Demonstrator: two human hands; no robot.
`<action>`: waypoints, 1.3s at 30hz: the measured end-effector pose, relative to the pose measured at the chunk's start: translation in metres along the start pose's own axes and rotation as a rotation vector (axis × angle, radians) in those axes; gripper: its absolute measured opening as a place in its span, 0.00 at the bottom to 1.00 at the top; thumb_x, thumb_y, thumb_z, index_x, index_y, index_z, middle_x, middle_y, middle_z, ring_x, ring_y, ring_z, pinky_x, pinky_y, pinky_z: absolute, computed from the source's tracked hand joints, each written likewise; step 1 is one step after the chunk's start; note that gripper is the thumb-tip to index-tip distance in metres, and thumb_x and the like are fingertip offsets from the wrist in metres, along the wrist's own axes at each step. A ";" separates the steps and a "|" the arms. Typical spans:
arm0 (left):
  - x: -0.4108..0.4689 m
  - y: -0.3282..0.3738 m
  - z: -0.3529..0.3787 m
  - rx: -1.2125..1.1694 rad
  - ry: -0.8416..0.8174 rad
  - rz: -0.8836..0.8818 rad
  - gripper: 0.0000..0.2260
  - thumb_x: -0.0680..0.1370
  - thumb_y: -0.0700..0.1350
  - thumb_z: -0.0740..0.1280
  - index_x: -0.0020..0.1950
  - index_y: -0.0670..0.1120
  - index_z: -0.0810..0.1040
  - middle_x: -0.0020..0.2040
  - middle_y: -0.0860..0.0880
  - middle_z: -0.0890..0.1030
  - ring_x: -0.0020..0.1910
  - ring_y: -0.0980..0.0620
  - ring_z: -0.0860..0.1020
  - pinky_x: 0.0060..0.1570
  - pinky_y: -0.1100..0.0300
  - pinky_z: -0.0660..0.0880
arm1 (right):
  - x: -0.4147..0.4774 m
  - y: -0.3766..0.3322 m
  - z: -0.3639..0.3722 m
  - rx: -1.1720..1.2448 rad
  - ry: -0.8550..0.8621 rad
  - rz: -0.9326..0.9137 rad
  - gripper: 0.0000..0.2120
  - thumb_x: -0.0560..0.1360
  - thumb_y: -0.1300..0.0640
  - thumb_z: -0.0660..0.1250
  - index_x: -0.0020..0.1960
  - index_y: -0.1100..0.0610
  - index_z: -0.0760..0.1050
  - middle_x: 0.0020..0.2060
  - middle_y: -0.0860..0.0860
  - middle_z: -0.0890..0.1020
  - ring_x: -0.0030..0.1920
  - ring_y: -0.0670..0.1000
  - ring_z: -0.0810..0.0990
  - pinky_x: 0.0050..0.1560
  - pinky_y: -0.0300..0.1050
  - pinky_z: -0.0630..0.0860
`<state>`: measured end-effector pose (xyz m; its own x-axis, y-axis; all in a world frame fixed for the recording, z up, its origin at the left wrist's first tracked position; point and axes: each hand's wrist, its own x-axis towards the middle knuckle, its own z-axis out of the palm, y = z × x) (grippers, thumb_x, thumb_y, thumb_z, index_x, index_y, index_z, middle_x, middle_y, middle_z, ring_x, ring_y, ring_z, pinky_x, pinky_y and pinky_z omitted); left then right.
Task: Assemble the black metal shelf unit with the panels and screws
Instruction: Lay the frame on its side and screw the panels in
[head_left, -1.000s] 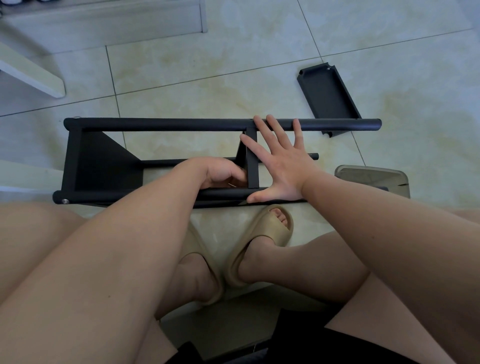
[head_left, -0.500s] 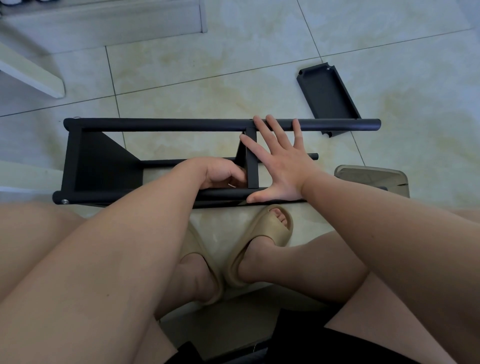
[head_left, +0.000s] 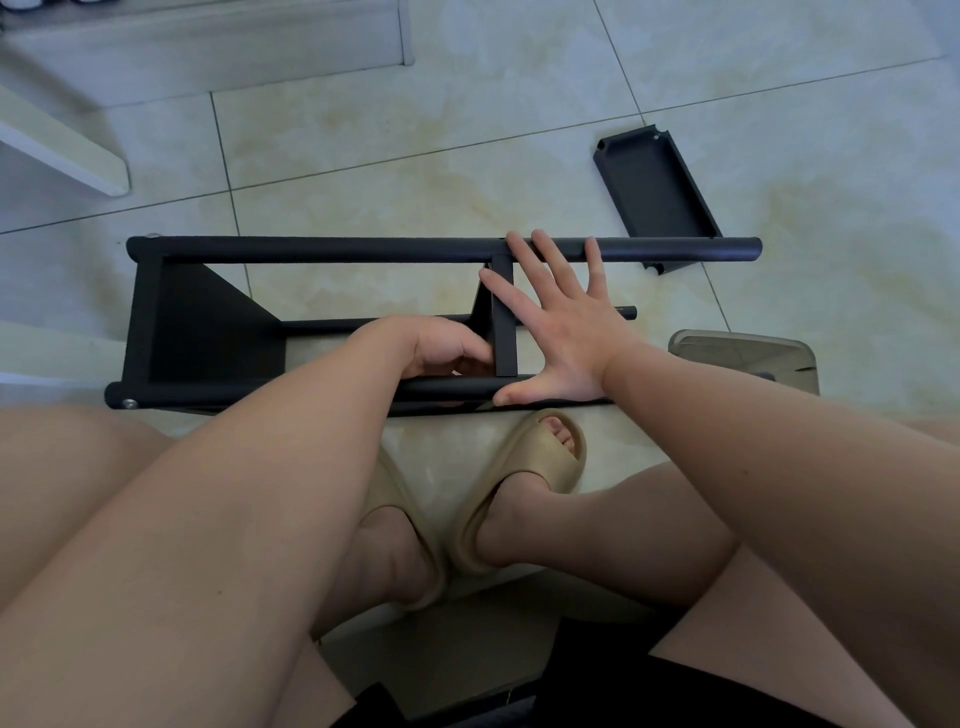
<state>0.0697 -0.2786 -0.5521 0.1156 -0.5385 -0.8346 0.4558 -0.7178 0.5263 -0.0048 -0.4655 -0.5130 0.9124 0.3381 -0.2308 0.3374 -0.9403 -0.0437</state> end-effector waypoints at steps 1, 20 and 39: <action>-0.001 0.001 0.001 0.020 0.017 -0.016 0.15 0.77 0.44 0.67 0.31 0.50 0.84 0.31 0.53 0.80 0.30 0.56 0.79 0.33 0.65 0.76 | 0.000 0.000 0.000 -0.001 0.000 0.000 0.60 0.61 0.14 0.50 0.83 0.46 0.41 0.82 0.57 0.39 0.81 0.61 0.36 0.73 0.76 0.36; -0.010 0.005 0.007 -0.020 0.010 0.043 0.13 0.78 0.37 0.64 0.60 0.40 0.81 0.54 0.40 0.83 0.53 0.44 0.80 0.63 0.48 0.73 | 0.000 0.000 -0.003 0.003 -0.017 0.006 0.60 0.61 0.14 0.50 0.83 0.46 0.40 0.82 0.56 0.38 0.81 0.60 0.35 0.73 0.75 0.36; -0.008 0.004 0.006 -0.068 0.028 0.065 0.13 0.79 0.38 0.62 0.62 0.39 0.80 0.55 0.41 0.82 0.55 0.44 0.78 0.66 0.49 0.72 | 0.000 -0.001 -0.002 -0.007 -0.017 0.008 0.60 0.61 0.14 0.49 0.82 0.46 0.40 0.82 0.57 0.38 0.81 0.60 0.35 0.73 0.75 0.36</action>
<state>0.0655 -0.2803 -0.5423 0.1706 -0.5698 -0.8039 0.5052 -0.6499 0.5678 -0.0045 -0.4649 -0.5106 0.9111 0.3294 -0.2476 0.3315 -0.9428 -0.0345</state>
